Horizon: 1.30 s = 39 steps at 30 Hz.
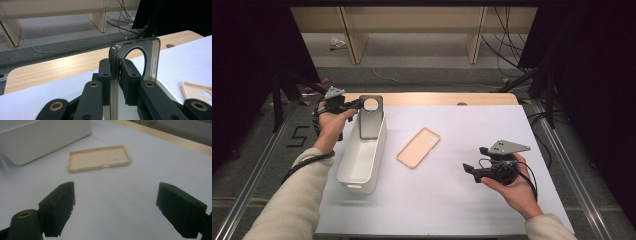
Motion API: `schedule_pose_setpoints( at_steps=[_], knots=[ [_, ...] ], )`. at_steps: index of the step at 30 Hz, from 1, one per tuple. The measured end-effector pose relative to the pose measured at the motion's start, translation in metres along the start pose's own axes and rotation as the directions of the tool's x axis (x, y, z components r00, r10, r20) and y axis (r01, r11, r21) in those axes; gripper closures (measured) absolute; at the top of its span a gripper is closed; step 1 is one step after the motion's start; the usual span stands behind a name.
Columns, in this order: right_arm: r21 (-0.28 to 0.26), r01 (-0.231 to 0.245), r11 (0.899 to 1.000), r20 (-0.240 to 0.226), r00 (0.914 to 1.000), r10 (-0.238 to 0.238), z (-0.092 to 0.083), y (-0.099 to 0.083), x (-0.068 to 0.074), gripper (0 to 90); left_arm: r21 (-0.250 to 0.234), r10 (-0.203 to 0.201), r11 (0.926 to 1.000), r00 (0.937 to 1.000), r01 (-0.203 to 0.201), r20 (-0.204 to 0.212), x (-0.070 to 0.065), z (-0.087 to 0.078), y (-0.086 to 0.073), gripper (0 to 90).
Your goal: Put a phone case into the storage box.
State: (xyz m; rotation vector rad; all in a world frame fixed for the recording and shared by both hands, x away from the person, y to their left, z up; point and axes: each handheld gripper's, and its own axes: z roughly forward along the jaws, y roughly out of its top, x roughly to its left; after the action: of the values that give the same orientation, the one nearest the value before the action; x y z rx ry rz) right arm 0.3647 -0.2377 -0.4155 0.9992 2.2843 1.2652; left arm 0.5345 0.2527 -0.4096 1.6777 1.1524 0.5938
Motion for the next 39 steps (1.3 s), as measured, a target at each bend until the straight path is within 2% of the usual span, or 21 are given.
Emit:
schedule_pose_setpoints(
  at_steps=[14, 17, 31, 39],
  knots=[
    [-0.001, -0.002, 1.000, -0.001, 1.0000, 0.002, 0.000, 0.000, -0.001, 16.4, 0.030, 0.010, 0.9995, 0.9989, -0.009, -0.047, 0.000, 0.004, 0.001, 76.4],
    [0.000, -0.001, 1.000, -0.002, 1.0000, 0.001, 0.000, 0.000, 0.000, 16.4, 0.040, 0.023, 0.9990, 0.9979, -0.021, -0.061, -0.001, 0.005, 0.002, 75.8],
    [0.002, 0.000, 1.000, -0.004, 1.0000, 0.000, 0.000, 0.000, 0.000, 16.4, 0.062, 0.054, 0.9969, 0.9955, -0.049, -0.079, -0.003, 0.010, 0.004, 74.2],
    [0.005, 0.001, 1.000, -0.004, 1.0000, -0.001, 0.000, 0.000, 0.000, 16.4, 0.068, 0.060, 0.9961, 0.9951, -0.055, -0.078, -0.004, 0.014, 0.003, 66.7]
  ],
)
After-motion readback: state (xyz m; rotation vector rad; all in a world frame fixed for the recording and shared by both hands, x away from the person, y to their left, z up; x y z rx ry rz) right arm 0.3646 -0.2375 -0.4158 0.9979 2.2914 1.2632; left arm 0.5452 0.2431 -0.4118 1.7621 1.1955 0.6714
